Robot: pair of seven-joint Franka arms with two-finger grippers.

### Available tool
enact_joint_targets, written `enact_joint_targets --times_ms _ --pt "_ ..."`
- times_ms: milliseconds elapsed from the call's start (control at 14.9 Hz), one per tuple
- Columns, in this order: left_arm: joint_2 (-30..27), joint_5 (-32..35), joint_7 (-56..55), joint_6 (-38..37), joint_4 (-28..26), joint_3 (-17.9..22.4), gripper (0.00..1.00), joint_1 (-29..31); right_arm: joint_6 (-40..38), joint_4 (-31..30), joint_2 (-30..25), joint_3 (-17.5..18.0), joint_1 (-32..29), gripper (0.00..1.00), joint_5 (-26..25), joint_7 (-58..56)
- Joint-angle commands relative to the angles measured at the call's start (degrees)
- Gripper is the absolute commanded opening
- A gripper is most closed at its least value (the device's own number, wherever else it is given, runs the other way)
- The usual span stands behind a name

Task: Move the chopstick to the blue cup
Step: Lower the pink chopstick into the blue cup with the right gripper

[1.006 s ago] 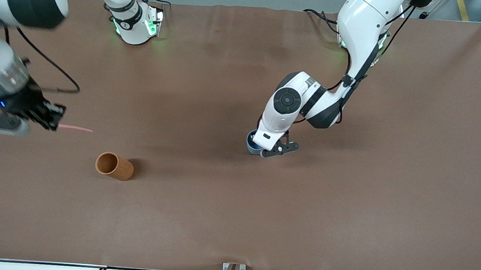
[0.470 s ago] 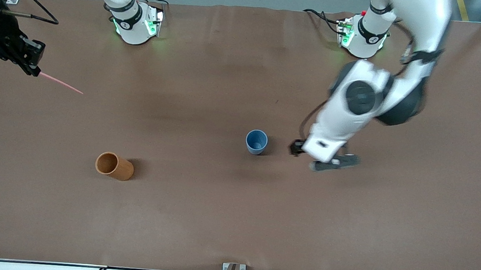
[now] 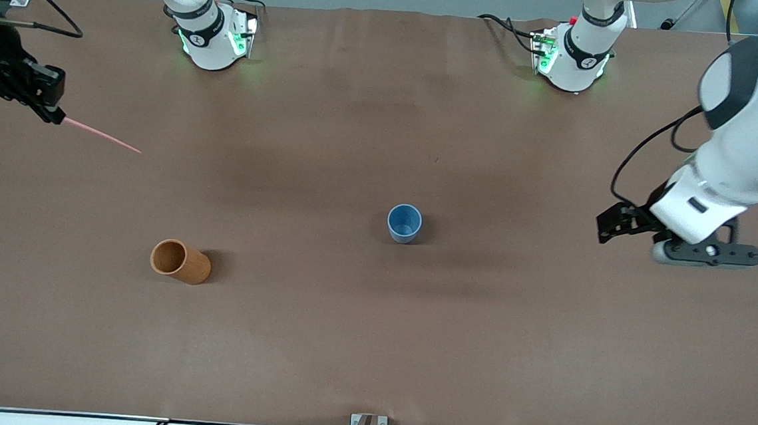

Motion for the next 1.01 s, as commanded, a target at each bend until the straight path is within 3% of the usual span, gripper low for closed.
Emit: enact_joint_targets --times_ms 0,201,402,537,671,939 --pt "0.4 -0.3 1.9 -7.1 8.2 0.0 1.0 0.3 4.0 0.9 1.5 0.7 4.1 0.0 0.8 0.8" --pt "0.0 -0.1 7.6 -15.7 12.0 -0.2 1.0 1.9 8.3 3.8 6.9 0.8 10.8 0.0 0.8 10.7" --pt "-0.7 -0.2 8.5 -16.3 12.1 -0.1 1.0 2.0 12.5 7.0 12.3 0.9 19.4 0.0 0.4 22.5" --pt "-1.2 -0.2 8.4 -16.4 12.0 -0.3 1.0 2.1 12.7 11.9 17.7 4.1 22.7 0.0 -0.6 31.1" --pt "-1.6 -0.5 7.3 -16.6 10.6 -0.3 1.0 2.0 12.6 17.5 23.7 6.1 25.7 0.0 -4.4 36.9" --pt "-4.4 -2.2 7.3 -16.6 7.6 -0.3 1.0 2.8 13.0 24.4 32.6 6.3 32.1 0.0 -10.6 45.8"
